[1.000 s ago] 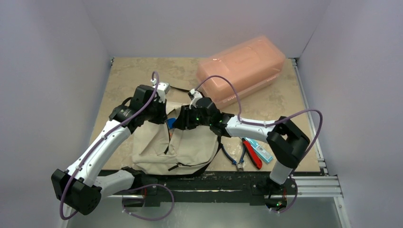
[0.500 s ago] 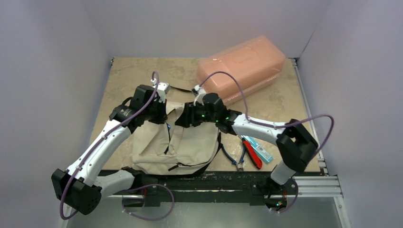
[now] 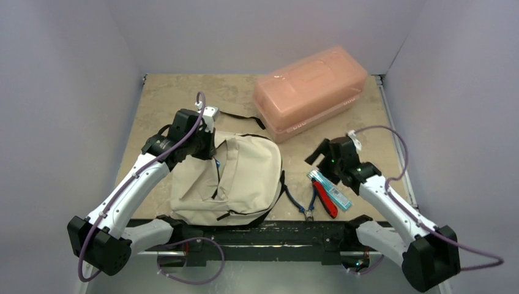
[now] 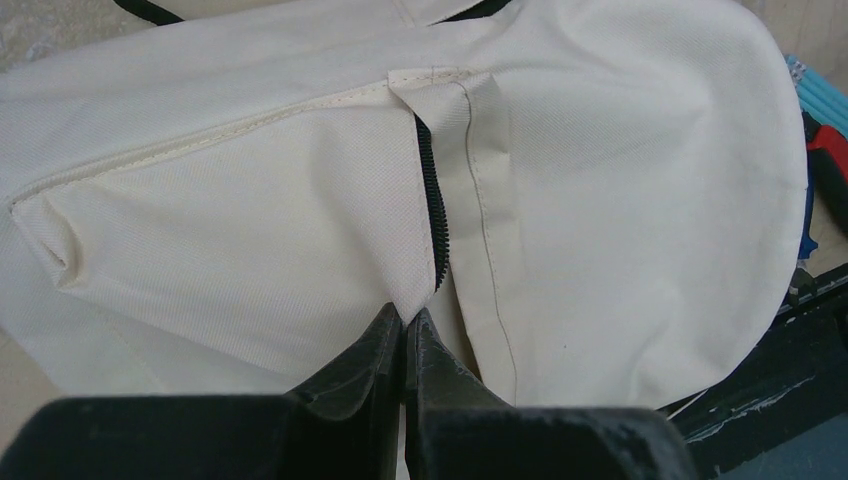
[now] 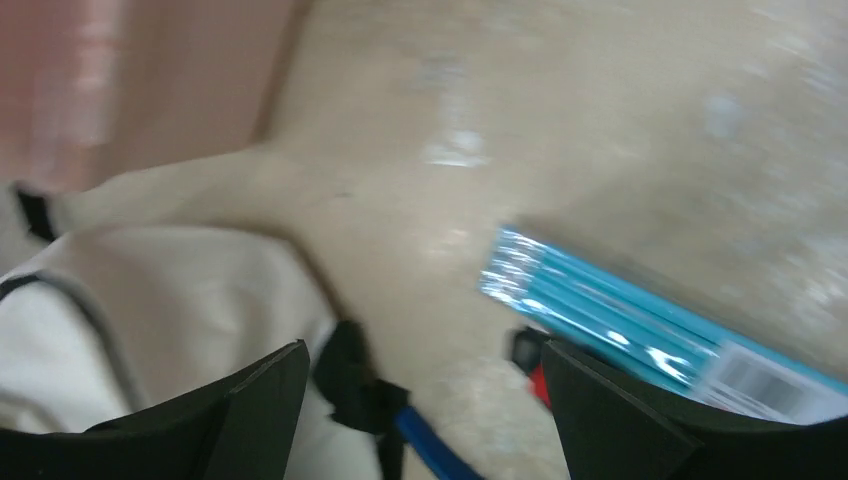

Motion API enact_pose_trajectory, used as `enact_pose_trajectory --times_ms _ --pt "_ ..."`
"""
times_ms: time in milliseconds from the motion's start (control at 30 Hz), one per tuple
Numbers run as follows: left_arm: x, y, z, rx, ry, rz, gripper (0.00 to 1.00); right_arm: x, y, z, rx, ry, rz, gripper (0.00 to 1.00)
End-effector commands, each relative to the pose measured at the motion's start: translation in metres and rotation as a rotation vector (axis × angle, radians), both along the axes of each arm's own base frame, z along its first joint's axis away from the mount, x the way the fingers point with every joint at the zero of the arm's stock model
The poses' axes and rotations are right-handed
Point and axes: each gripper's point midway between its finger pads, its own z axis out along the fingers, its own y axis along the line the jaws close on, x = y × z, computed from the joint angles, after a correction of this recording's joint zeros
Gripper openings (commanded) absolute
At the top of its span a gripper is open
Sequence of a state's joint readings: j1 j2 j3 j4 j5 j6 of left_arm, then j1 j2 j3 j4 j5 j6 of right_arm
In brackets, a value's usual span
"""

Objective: Pack the student bag
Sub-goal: Place the stationery in the student bag, then adjust the stationery at the center of the board.

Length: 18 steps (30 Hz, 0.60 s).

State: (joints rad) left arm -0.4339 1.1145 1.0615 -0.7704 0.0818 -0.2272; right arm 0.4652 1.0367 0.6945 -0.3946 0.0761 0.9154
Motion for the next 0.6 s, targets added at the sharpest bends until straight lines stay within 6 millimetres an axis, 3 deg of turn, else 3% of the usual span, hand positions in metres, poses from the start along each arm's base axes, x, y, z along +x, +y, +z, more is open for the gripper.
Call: enact_pose_trajectory --times_ms 0,67,200,400,567 --pt "0.01 -0.014 0.021 -0.08 -0.062 -0.018 0.0 -0.052 -0.078 -0.048 0.04 0.228 -0.484 0.91" --pt "0.01 -0.014 0.021 -0.082 -0.06 -0.02 0.0 -0.057 -0.092 -0.045 0.069 0.198 -0.58 0.98" --pt "0.009 -0.014 0.022 -0.084 -0.061 -0.019 0.0 -0.067 -0.101 -0.04 0.077 0.217 -0.641 0.99" --pt "0.008 -0.015 0.024 -0.092 -0.062 -0.026 0.0 -0.081 -0.097 -0.058 0.071 0.32 -0.65 0.99" --pt "0.008 -0.014 0.023 -0.089 -0.063 -0.023 0.0 -0.074 -0.102 -0.07 0.074 0.298 -0.674 0.99"
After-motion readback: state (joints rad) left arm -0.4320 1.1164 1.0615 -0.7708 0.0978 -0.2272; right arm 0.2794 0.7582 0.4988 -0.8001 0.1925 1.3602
